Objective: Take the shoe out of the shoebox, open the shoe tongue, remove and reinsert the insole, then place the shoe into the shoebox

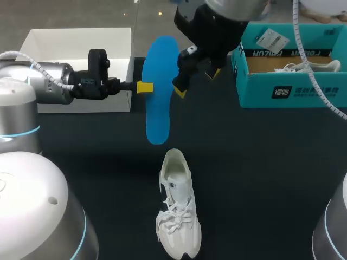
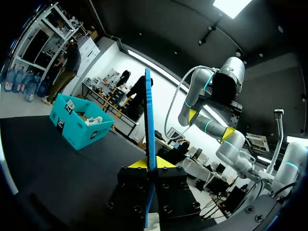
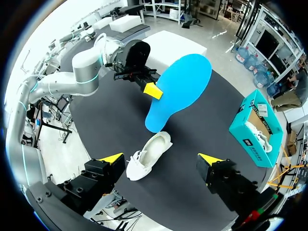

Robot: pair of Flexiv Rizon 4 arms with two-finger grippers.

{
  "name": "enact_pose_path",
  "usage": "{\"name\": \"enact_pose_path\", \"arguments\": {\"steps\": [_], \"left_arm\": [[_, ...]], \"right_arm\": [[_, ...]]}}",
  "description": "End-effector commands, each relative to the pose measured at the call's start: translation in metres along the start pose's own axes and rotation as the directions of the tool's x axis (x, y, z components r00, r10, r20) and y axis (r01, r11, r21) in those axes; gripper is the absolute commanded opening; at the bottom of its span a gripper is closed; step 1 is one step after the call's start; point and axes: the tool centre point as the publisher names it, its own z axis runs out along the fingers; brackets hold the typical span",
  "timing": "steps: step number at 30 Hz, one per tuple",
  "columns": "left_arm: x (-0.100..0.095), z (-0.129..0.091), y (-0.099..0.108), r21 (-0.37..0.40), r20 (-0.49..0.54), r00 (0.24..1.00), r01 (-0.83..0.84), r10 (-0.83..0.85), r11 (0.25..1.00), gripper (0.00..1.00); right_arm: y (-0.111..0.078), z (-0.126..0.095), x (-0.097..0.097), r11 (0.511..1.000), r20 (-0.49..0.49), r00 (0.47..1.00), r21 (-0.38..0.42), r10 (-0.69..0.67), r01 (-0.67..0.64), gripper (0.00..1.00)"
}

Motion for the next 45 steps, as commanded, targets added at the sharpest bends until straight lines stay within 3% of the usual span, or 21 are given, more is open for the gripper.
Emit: {"name": "enact_pose_path", "arguments": {"steps": [1, 6, 10, 32, 34, 38, 45], "left_arm": [[0.012, -0.001, 0.014, 0.046, 0.039, 0.969, -0.246, 0.244, 0.968, 0.0], [0.015, 0.003, 0.028, 0.029, 0.045, 0.956, -0.292, 0.291, 0.956, 0.0], [0.015, 0.005, 0.036, 0.012, 0.008, 0.974, -0.225, 0.225, 0.974, 0.0], [0.015, 0.005, 0.036, 0.012, 0.008, 0.974, -0.225, 0.225, 0.974, 0.0], [0.025, 0.012, 0.017, 0.097, 0.011, 0.932, -0.362, 0.363, 0.927, 0.0], [0.035, 0.011, 0.004, 0.072, -0.024, 0.819, -0.57, 0.573, 0.818, 0.0], [0.037, 0.004, 0.013, 0.057, -0.007, 0.662, -0.748, 0.749, 0.661, 0.0]], "right_arm": [[0.0, 0.001, 0.0, 1.0, -0.001, 1.0, 0.001, 0.001, 0.0, 1.0], [0.0, 0.001, 0.0, 1.0, -0.001, 1.0, 0.001, 0.001, 0.0, 1.0], [0.0, 0.001, 0.0, 1.0, -0.001, 1.0, 0.001, 0.001, 0.0, 1.0], [0.0, 0.001, 0.0, 1.0, -0.001, 1.0, 0.001, 0.001, 0.0, 1.0], [0.0, 0.001, 0.0, 1.0, -0.001, 1.0, 0.001, 0.001, 0.0, 1.0], [0.0, 0.001, 0.0, 1.0, -0.001, 1.0, 0.001, 0.001, 0.0, 1.0], [0.0, 0.001, 0.0, 1.0, -0.001, 1.0, 0.001, 0.001, 0.0, 1.0]]}}
